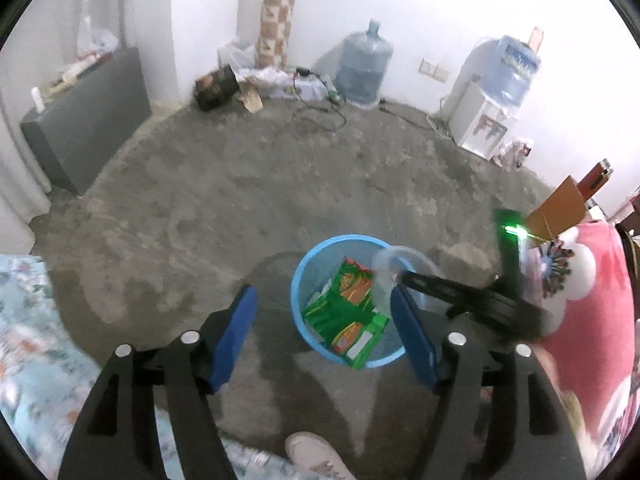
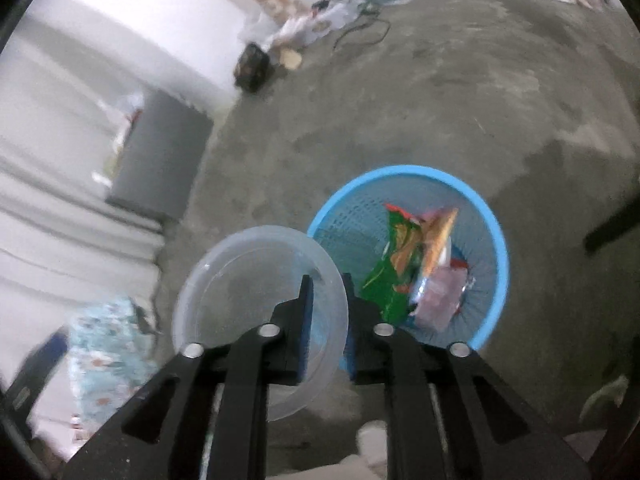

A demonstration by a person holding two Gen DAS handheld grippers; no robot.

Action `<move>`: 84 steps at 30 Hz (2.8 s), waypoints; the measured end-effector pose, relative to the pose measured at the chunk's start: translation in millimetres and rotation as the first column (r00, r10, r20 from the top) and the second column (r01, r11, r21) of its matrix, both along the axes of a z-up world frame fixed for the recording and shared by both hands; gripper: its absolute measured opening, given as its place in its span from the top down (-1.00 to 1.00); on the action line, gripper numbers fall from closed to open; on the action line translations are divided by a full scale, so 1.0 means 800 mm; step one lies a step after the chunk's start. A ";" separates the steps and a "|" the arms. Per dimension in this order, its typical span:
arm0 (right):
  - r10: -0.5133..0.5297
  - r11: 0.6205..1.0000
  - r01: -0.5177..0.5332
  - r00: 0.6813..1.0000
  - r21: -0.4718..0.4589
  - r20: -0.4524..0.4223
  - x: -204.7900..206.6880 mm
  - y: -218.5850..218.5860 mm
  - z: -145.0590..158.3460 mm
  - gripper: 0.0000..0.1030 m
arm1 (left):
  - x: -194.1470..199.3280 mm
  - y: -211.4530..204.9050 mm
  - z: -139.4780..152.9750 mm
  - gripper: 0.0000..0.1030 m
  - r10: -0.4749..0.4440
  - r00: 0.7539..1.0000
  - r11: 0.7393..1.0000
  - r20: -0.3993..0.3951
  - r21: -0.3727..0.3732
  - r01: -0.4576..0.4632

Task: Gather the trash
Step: 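Move both open tools back toward the bed, then grasp the white-blue box with left tool while right tool grasps the white bottle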

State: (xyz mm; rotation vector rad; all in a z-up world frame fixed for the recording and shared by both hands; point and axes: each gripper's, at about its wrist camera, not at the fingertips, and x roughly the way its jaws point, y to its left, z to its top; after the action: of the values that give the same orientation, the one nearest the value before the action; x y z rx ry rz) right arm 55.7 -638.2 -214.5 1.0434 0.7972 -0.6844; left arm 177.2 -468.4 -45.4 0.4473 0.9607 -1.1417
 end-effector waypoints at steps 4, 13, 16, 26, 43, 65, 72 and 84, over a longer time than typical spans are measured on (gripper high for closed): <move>0.016 0.999 -0.013 0.995 0.032 -0.099 0.014 -0.003 -0.027 -0.03 | -0.001 0.063 0.036 -0.41 0.045 0.999 0.997 0.018 -0.062 -0.043; -0.038 0.999 0.038 0.999 -0.011 0.016 -0.060 0.056 0.027 -0.06 | -0.008 0.198 0.067 -0.43 0.187 0.979 0.973 0.078 -0.153 -0.174; 0.004 0.999 0.000 0.998 -0.053 0.070 -0.072 0.085 0.060 -0.17 | -0.014 0.235 0.071 -0.44 0.225 0.971 0.964 0.083 -0.168 -0.209; 0.258 0.937 -0.218 0.958 -0.273 0.121 -0.044 0.187 0.172 -0.49 | -0.051 0.360 0.084 -0.68 0.315 0.938 0.937 0.145 -0.206 -0.283; 0.712 0.696 -0.656 0.684 -0.292 0.159 0.108 0.371 0.217 -0.49 | 0.092 0.619 0.101 -0.89 0.661 0.732 0.746 0.168 -0.259 -0.614; 0.913 0.388 -0.919 0.373 -0.068 0.163 0.339 0.543 0.183 -0.49 | 0.138 0.740 0.012 -0.89 0.553 0.695 0.768 -0.459 -0.041 -0.639; 0.945 0.319 -0.946 0.314 -0.051 0.094 0.358 0.571 0.178 -0.49 | 0.092 0.726 0.043 -0.89 0.597 0.778 0.786 -0.197 -0.050 -0.616; 0.968 0.251 -0.968 0.250 -0.014 0.030 0.367 0.600 0.160 -0.16 | 0.101 0.662 0.009 -0.89 0.555 0.829 0.832 -0.065 0.046 -0.553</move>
State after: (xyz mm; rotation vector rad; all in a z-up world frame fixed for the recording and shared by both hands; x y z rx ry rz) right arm 349.0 -157.9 -86.3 0.3488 1.2262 0.4634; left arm 257.7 61.5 -38.0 0.1214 1.0813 -0.6165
